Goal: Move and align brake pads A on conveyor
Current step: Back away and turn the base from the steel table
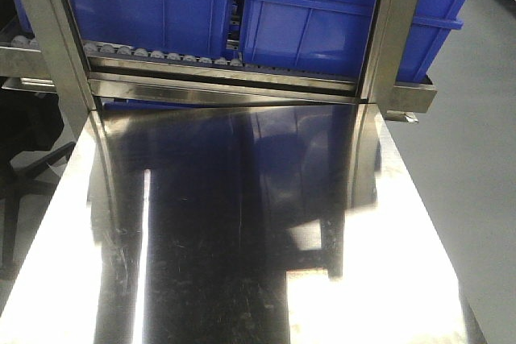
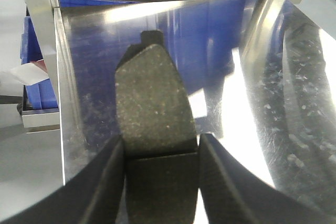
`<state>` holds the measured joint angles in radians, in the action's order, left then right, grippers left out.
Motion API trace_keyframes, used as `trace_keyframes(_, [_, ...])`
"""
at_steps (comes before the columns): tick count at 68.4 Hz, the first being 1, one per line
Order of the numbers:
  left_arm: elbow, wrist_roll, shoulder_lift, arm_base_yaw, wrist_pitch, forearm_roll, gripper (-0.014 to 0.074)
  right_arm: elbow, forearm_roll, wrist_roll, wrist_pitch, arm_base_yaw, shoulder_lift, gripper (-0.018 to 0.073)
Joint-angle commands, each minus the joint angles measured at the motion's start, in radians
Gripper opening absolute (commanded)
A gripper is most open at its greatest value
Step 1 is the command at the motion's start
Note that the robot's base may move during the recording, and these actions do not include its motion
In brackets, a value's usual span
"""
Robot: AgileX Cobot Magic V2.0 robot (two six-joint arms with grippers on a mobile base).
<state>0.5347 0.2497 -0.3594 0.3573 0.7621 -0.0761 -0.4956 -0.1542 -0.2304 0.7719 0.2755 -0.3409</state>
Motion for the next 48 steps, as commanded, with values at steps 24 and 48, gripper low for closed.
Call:
trace_keyframes(24, [0.028,0.006,-0.008,0.003,-0.09,-0.007,-0.0007,-0.029,-0.021,0.008,-0.094,-0.006,-0.005,-0.0005])
trace_keyframes(48, [0.028,0.006,-0.008,0.003,-0.09,-0.007,-0.0007,-0.029,-0.021,0.008,-0.092,-0.006,-0.005,-0.0005])
